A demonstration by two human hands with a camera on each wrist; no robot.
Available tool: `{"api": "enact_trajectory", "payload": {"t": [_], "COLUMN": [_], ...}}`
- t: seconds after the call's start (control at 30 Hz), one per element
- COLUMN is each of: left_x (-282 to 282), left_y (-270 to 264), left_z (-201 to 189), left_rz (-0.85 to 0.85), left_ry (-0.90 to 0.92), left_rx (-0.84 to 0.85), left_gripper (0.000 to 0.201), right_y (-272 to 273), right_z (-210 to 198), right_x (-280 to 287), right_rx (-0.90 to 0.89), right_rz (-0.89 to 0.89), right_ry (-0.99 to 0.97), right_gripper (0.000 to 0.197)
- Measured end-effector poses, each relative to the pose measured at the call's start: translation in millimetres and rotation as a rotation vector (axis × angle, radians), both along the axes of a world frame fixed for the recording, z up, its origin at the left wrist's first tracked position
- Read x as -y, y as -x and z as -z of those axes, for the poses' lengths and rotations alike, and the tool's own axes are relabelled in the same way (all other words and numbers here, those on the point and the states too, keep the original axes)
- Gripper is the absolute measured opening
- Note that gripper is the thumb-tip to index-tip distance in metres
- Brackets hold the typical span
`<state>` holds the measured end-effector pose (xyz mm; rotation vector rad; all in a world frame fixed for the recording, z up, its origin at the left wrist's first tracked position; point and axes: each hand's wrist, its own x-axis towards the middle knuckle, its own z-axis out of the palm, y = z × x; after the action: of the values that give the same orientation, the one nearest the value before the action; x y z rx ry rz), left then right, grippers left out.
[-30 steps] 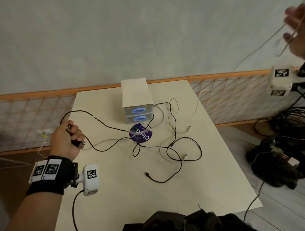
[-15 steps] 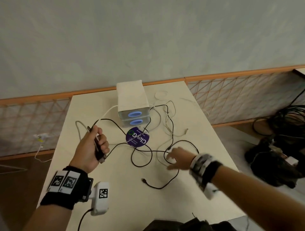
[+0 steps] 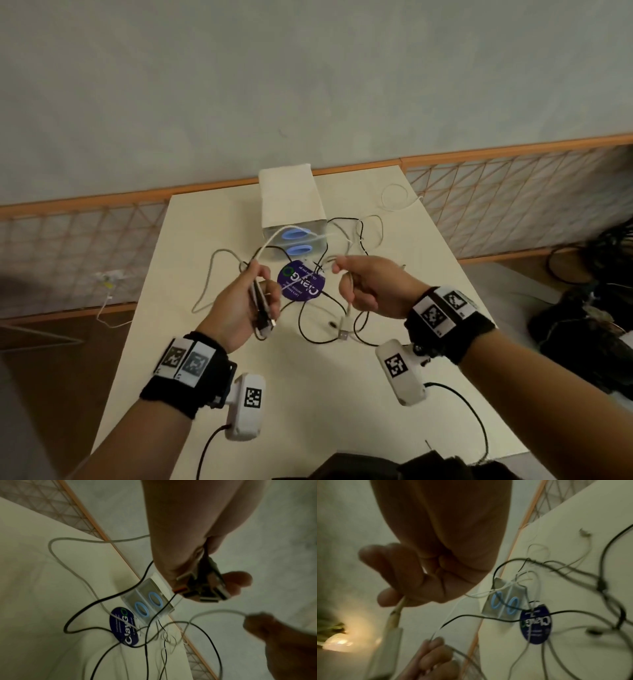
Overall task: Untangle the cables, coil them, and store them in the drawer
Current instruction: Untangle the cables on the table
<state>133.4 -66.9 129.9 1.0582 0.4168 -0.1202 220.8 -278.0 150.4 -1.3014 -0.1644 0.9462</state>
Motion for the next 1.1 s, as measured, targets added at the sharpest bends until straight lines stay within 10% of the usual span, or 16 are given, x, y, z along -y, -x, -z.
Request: {"api": "enact_trajectory", "payload": {"t": [0.53, 0.67, 0.77, 0.87, 1.1], "left_x": [41, 38, 32, 37, 35], "left_y": [7, 12, 16, 18, 21], "left_z": [-8, -6, -18, -40, -82], "left_rz": [0.259, 0.253, 0.348, 0.535, 0.536], "left_ry": [-0.065, -0.202, -0.250, -0.265, -0.127], "left_rx": [-0.021, -0.081, -0.090, -0.091, 0.122], "left_gripper": [0.042, 0.036, 0.029, 0.027, 0.030], "right_y": [17, 7, 9, 18, -27], "right_z": [-14, -3, -12, -19, -2], "right_x": [-51, -38, -26, -21, 28], "right_rx": [0.046, 0.926, 1.361, 1.259, 0.901], "right_rz": [-0.045, 0.022, -0.136, -0.560, -0.426], "right_ry": [0.098, 0.686, 0.441, 0.251, 0.642], "right_gripper": [0.024, 0.022, 0.036, 0.064, 0.012]}}
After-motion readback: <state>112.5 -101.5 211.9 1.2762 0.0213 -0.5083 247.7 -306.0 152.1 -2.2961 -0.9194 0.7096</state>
